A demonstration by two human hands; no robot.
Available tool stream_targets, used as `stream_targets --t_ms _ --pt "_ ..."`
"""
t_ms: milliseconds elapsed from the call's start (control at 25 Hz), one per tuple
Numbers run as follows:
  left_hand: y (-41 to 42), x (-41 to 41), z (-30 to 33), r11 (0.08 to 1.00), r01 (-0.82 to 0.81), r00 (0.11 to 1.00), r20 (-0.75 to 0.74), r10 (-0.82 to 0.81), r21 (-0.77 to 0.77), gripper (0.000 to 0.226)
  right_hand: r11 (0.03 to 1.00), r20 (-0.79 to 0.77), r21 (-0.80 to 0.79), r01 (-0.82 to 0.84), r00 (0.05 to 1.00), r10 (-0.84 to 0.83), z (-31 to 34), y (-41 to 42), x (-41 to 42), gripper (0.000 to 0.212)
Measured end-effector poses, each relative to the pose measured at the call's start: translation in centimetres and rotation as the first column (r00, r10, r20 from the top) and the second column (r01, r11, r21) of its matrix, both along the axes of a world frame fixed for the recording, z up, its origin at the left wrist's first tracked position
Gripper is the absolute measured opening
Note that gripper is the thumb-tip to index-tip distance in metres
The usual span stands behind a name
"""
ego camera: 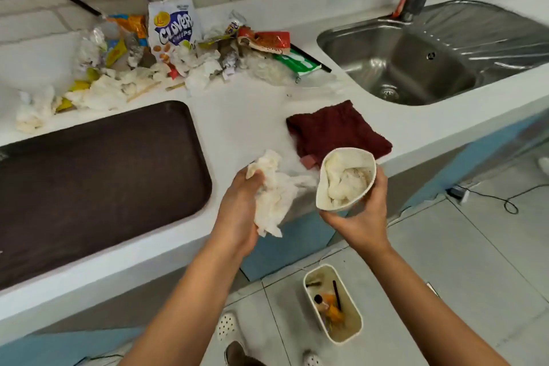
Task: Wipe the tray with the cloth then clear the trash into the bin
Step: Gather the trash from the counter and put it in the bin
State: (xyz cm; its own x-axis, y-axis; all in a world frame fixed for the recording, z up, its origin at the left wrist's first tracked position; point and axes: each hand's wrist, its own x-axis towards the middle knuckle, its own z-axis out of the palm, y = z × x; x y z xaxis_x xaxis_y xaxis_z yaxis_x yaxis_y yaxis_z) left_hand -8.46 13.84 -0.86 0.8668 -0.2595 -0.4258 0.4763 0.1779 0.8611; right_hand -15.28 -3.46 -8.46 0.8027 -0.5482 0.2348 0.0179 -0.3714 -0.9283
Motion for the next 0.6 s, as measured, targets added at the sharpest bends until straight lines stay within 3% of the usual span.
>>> stream_targets --t_ms 160,320,440,600 --pt "-3.4 -7.6 -4.7 0.992 0.095 0.980 -0.185 -0.078 0.088 0.018 0.998 -0.101 0.060 0.010 0.995 -0.004 -4.8 -3.5 -7.1 0.110" --pt "-5.2 -11.2 -11.1 0.956 0.194 0.893 -0.442 -0.080 0.219 0.027 0.996 -0.352 0.063 0.069 0.935 -0.042 -11.1 -5.7 -12.7 0.109" --pt "-6.3 -11.8 -16.6 0.944 0.224 0.812 -0.582 -0.043 0.243 0.024 0.991 -0.592 0.102 0.091 0.806 -0.013 -16.8 -6.3 -16.2 0.117" --pt "-7.0 -12.0 -23.7 0.938 0.247 0.761 -0.648 -0.033 0.243 0.032 0.987 -0.813 0.128 0.097 0.581 0.048 -23.4 -5.6 -19.7 0.118"
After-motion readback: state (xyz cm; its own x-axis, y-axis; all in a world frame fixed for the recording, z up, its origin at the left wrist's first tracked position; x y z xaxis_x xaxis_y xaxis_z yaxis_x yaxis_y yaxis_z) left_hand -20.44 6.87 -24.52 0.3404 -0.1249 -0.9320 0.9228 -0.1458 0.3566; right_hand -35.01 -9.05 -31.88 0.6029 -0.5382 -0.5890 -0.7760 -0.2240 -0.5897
